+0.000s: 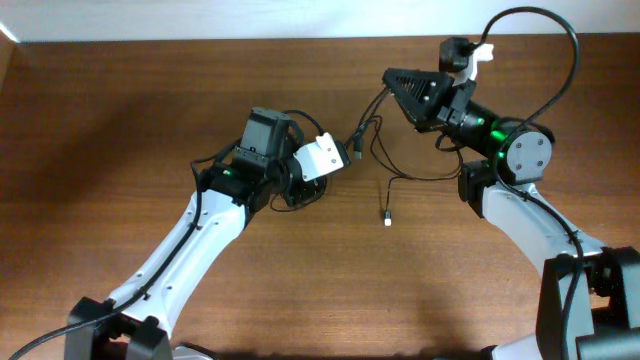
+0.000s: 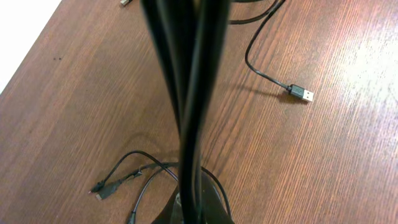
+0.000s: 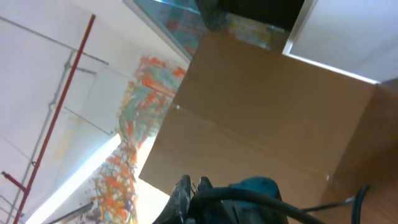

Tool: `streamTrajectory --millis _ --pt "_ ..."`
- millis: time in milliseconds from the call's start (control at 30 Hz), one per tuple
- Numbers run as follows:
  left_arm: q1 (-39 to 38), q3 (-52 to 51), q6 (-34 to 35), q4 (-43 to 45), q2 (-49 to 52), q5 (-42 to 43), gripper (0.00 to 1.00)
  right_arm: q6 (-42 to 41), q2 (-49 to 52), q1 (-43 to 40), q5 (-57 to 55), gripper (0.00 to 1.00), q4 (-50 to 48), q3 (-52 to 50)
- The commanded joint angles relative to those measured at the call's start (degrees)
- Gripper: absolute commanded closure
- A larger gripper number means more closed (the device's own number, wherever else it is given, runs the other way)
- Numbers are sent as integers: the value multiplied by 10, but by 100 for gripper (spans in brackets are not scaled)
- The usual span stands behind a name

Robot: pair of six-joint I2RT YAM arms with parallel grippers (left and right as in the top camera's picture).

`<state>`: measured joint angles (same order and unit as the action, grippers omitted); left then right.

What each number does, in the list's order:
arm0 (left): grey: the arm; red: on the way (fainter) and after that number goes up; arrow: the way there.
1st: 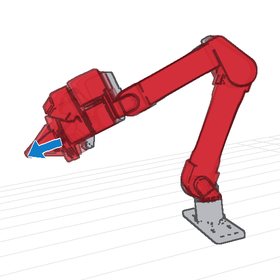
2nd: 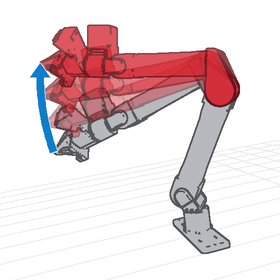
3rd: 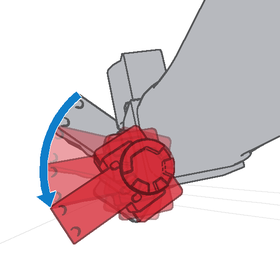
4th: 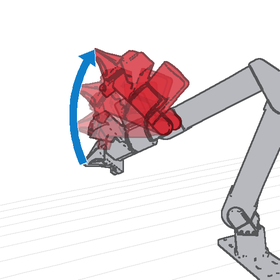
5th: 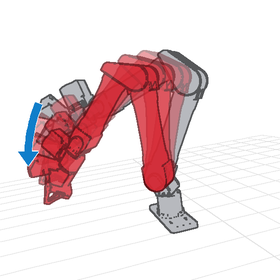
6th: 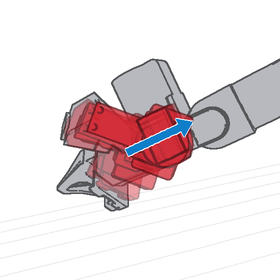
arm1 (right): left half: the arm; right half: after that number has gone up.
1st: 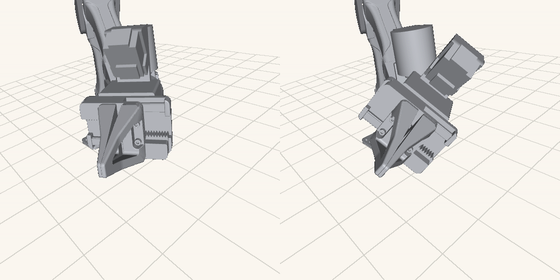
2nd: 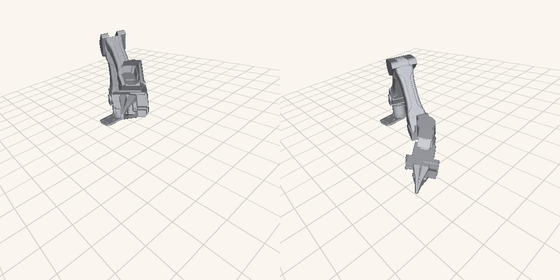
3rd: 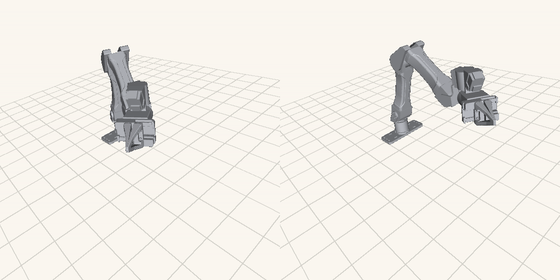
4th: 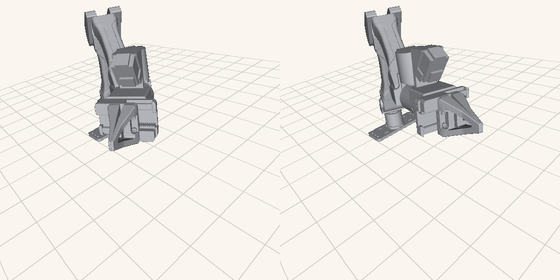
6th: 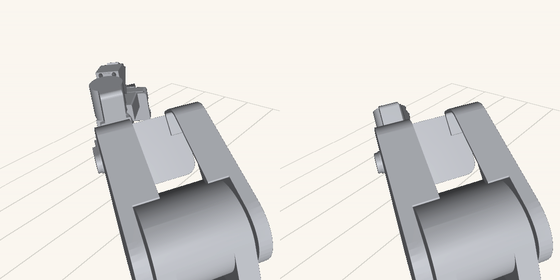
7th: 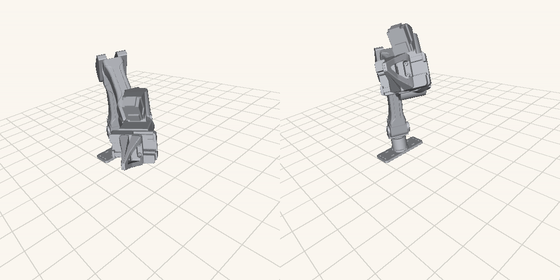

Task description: Untangle cables

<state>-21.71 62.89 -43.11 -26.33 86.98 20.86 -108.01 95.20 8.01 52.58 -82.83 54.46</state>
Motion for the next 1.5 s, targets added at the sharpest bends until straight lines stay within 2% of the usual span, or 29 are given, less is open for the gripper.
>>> streamTrajectory --millis 0,167,267,400,433,667,933,1033,1100,1333,1467 --pt "4 -10 -7 -36 4 -22 100 5 -10 -14 -141 96 -16 10" --pt "4 -10 -7 -40 4 -22 100 10 -10 -13 -181 96 39 10" --pt "4 -10 -7 -9 4 -22 100 40 -10 -13 -95 96 109 10" --pt "4 -10 -7 91 4 -22 100 67 -10 -13 1 96 231 10" --pt "4 -10 -7 130 4 -22 100 100 -10 -12 31 96 247 10" --pt "4 -10 36 241 4 -22 100 135 -10 -12 129 96 255 9" --pt "4 -10 39 242 4 -22 100 124 -10 -12 119 96 235 10" --pt "4 -10 39 241 4 -22 100 62 -10 -12 110 96 157 10" --pt "4 -10 39 241 4 -22 100 20 -10 -12 101 96 139 10" --pt "4 -10 39 236 5 -22 100 -115 -10 -12 46 96 138 10" --pt "4 -10 38 227 5 -22 100 -115 -10 -12 -28 96 138 10"
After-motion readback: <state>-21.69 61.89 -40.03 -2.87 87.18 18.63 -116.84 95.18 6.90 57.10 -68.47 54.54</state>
